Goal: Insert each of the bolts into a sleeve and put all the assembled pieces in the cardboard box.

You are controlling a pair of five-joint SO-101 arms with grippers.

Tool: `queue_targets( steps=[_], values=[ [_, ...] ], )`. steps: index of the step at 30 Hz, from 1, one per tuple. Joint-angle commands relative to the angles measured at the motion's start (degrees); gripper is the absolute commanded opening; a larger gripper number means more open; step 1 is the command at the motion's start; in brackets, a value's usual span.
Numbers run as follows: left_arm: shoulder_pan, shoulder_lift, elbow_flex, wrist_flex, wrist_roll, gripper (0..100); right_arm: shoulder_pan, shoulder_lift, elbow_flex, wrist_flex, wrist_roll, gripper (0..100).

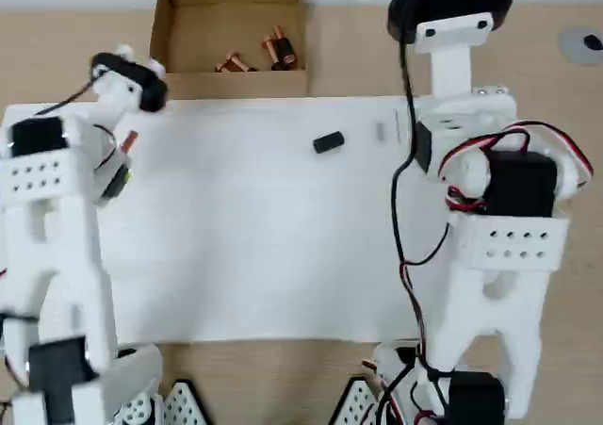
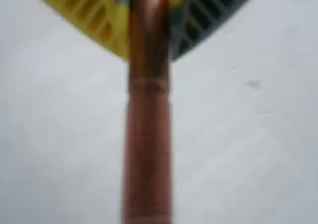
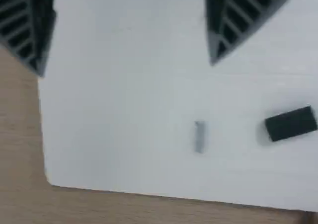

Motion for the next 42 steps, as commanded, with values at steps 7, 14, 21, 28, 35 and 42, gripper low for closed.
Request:
queue_targets(
  steps=[7,14,21,28,35,42],
  values=[
    [-0.09,-6.46,16.62,4.04,-40.35,1,4.35,-5.93,0.31,-0.79,0.44,25.3],
    [1.67,-6.46,21.27,-6.77,-34.73,2,4.53,-7.96,0.31,-0.70,0.53,25.3],
    [1.76,-6.46,26.81,-13.71,-31.47,14,4.53,-7.96,0.31,-0.70,0.53,25.3],
    [1.93,-6.99,28.92,-19.43,-19.25,17,4.44,-7.96,0.13,1.76,0.53,25.3],
    [0.97,-9.71,15.65,-9.41,39.30,17,4.44,-7.96,0.31,3.25,0.18,25.3],
    [0.18,-13.41,19.08,-0.53,92.84,17,2.51,-7.52,0.40,2.81,0.09,25.3]
  ],
)
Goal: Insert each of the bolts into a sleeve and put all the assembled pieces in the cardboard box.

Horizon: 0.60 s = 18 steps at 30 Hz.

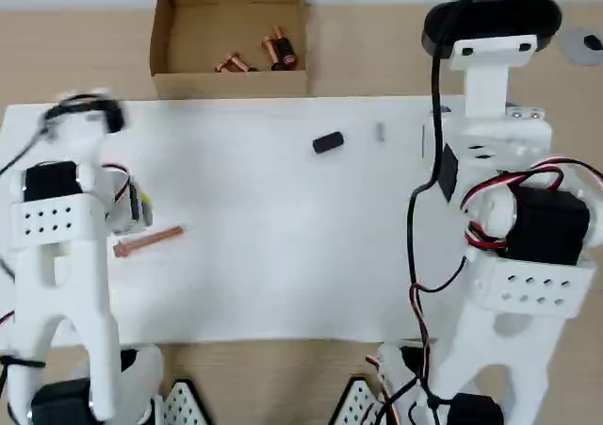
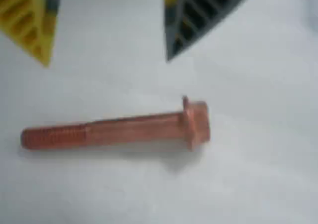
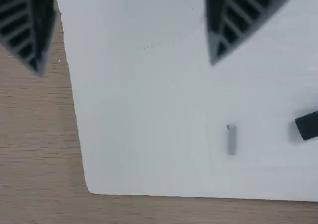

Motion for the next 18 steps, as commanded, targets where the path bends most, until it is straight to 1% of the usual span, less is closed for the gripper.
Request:
queue_targets(
  steps=[1,5,11,12,14,18],
  values=[
    [-2.11,-2.68,1.14,-0.09,29.19,17,-1.45,-1.19,0.22,-0.26,0.09,25.3],
    [-3.25,-2.42,3.96,-6.77,30.33,17,-1.45,-1.10,0.22,-0.26,0.09,25.3],
    [-5.10,-2.95,18.29,-23.38,30.07,17,-1.45,-1.27,0.22,-0.26,0.09,25.3],
    [-5.10,-2.95,20.22,-25.14,29.98,17,-1.36,-1.27,0.13,-0.26,0.09,25.3],
    [-4.92,-2.95,22.24,-26.11,29.98,17,-1.19,-1.27,0.13,-0.26,0.09,25.3],
    [-5.27,-2.95,22.33,-25.85,30.33,17,-1.19,-1.10,0.22,-0.26,0.09,25.3]
  ],
)
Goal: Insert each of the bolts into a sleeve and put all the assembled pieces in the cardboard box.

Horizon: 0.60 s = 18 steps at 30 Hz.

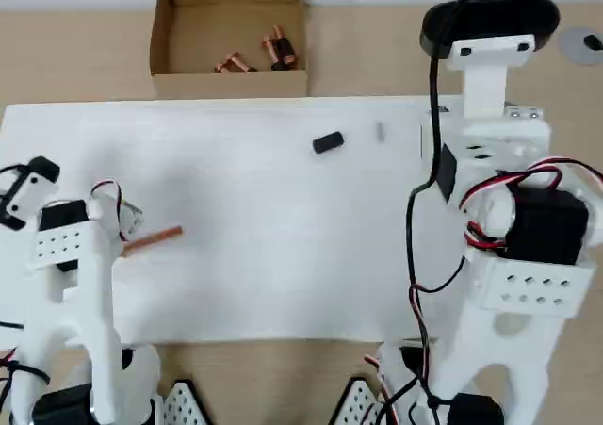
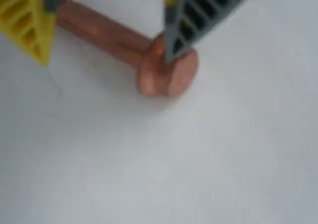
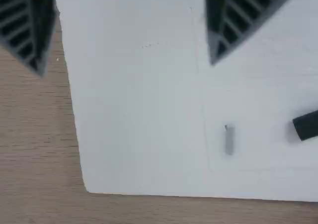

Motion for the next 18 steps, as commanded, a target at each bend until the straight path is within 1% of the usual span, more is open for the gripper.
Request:
queue_targets(
  steps=[1,4,5,9,11,14,18],
  values=[
    [-1.05,-1.54,0.09,-0.97,0.44,17,-0.84,-1.10,0.22,-0.26,0.09,25.3],
    [-0.53,-1.54,0.53,-0.88,1.67,17,-1.10,-1.01,0.22,-0.35,0.09,25.3],
    [-0.44,-1.54,0.53,-0.79,3.87,17,-1.10,-1.01,0.31,-0.79,0.09,25.3],
    [-0.44,-1.54,0.00,-0.79,16.97,17,-0.84,-1.10,2.77,-1.85,0.09,25.3],
    [-0.44,-1.54,0.00,-0.97,20.31,17,-1.01,-1.10,4.00,-2.29,0.09,25.3],
    [-0.35,-1.54,0.00,-0.97,20.84,17,-1.01,-1.45,5.14,-4.57,0.09,25.3],
    [-0.09,-1.36,0.70,-0.97,21.01,17,-1.10,-1.19,4.97,-5.10,0.09,25.3]
  ],
)
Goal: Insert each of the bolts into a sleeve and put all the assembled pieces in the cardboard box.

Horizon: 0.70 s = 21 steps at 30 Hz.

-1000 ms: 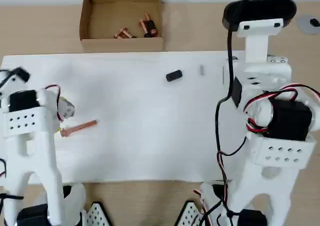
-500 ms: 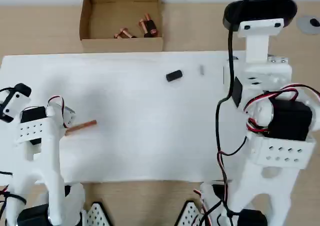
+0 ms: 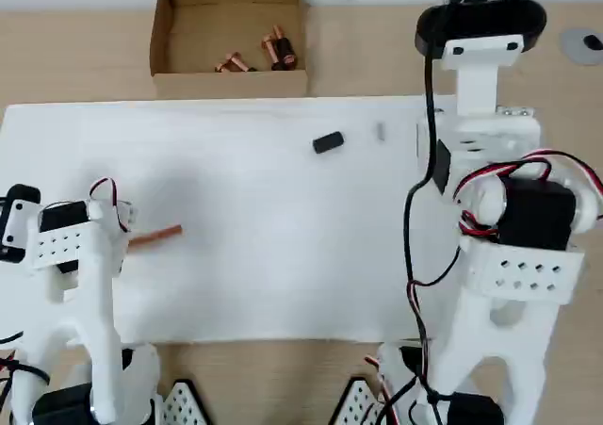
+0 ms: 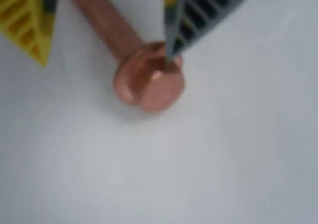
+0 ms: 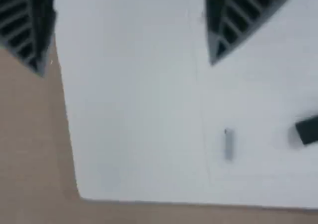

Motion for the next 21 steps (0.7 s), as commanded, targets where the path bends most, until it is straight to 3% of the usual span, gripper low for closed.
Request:
queue_targets(
  steps=[1,5,13,21],
  values=[
    [0.18,-1.10,0.53,-1.14,1.49,17,-1.10,-1.19,-0.13,-1.32,0.09,25.3],
    [0.18,-1.36,4.48,-5.10,5.36,17,-1.10,-1.45,-0.31,-1.32,0.09,25.3],
    [0.53,-1.01,5.63,-6.95,5.45,17,-1.10,-1.54,-0.40,-1.14,0.18,25.3],
    [7.30,-1.01,8.79,-6.86,5.36,17,-1.10,-1.54,-1.71,-0.88,0.18,25.3]
  ],
)
